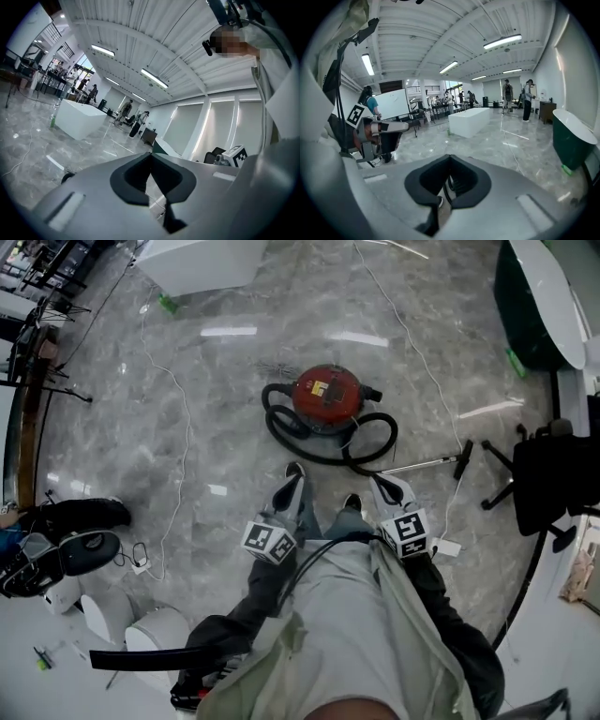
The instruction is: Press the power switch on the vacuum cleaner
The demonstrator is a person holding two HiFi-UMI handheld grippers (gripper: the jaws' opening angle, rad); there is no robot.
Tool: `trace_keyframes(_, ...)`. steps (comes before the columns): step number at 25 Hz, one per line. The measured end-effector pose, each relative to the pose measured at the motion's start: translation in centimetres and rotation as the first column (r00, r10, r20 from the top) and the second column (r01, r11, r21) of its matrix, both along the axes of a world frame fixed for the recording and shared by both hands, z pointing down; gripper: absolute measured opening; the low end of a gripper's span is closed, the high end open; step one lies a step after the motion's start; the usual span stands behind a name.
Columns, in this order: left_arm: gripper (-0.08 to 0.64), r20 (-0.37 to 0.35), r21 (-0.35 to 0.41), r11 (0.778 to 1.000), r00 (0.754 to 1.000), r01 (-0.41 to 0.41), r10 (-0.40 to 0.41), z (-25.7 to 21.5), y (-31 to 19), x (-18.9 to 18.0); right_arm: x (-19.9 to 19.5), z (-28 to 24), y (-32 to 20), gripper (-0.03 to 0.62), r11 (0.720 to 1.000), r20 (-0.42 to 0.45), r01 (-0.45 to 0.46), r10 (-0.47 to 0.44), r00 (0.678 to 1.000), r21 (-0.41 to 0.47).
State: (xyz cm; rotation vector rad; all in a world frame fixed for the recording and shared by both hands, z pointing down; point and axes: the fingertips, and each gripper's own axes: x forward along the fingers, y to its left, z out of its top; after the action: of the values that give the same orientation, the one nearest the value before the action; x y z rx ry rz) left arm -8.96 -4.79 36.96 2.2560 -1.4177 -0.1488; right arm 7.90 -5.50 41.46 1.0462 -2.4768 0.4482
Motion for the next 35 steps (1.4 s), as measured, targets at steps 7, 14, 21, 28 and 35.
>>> trace_keyframes(7,0.005,-0.024,-0.009,0.982,0.982,-0.189,0.189,0.9,-9.7,-3.1,-1.3,1.9,-6.1,0.002,0.97,-0.05,-0.234,0.232,0.971,-0.06)
trace_keyframes(14,0.005,0.031,-0.058,0.938,0.938,-0.342,0.345,3.1,-17.8,-8.5,-7.8,1.0,-9.4,0.002,0.962,-0.044,-0.262,0.259,0.965,-0.078)
trace_keyframes(21,0.005,0.126,-0.083,0.954,0.946,-0.29,0.298,6.6,-22.3,-11.8,-6.8,4.7,-7.6,0.002,0.911,-0.141,-0.374,0.353,0.925,-0.176)
trace_keyframes(28,0.005,0.181,-0.114,0.957,0.942,-0.265,0.283,14.3,-24.3,-10.6,-8.2,9.5,-10.9,0.002,0.932,-0.166,-0.316,0.288,0.943,-0.179)
trace_keyframes(35,0.005,0.266,-0.201,0.941,0.909,-0.273,0.32,26.1,-27.8,-9.0,-10.6,16.5,-17.7,0.002,0.966,-0.142,-0.195,0.172,0.975,-0.168)
